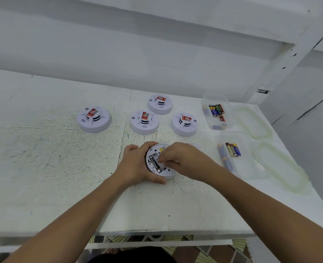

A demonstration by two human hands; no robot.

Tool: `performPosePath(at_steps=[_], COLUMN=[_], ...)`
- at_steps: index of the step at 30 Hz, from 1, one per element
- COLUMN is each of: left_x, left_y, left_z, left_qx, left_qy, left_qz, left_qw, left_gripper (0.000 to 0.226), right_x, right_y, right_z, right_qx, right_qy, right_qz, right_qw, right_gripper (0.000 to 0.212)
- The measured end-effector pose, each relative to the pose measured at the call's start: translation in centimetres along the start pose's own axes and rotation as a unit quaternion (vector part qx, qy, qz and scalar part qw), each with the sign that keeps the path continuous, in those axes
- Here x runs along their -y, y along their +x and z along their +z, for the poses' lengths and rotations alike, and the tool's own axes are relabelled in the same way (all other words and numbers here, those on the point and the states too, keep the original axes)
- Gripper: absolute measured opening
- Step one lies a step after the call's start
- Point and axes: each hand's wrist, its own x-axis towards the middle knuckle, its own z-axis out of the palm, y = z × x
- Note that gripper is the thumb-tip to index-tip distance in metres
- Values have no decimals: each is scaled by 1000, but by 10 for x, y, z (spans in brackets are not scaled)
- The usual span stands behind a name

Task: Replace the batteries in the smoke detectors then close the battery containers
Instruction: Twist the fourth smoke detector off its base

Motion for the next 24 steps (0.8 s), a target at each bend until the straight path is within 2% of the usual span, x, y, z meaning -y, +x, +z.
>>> performPosePath(at_steps=[3, 8, 12, 16, 24], left_x=[0, -3, -1, -1, 1], left_y=[0, -1, -1, 0, 1], left_z=[-1, -1, -1, -1, 0], left_qx=[-6, -6, -5, -2, -4], left_qy=[7, 10, 4, 14, 15], left_qz=[3, 0, -14, -3, 13], left_qw=[1000, 1000, 1000, 1000, 1000], left_gripper=[114, 117, 117, 117, 116], right_x=[2, 3, 0, -5, -6], right_y=[9, 13, 19, 23, 28], right_z=[3, -4, -3, -1, 0], right_qx=[28, 58, 80, 103, 92], right_qy=[-79, -186, -231, -214, -190], right_qz=[-80, -128, -156, -171, -213], right_qw=[993, 973, 957, 956, 954], right_gripper=[24, 24, 26, 49, 38])
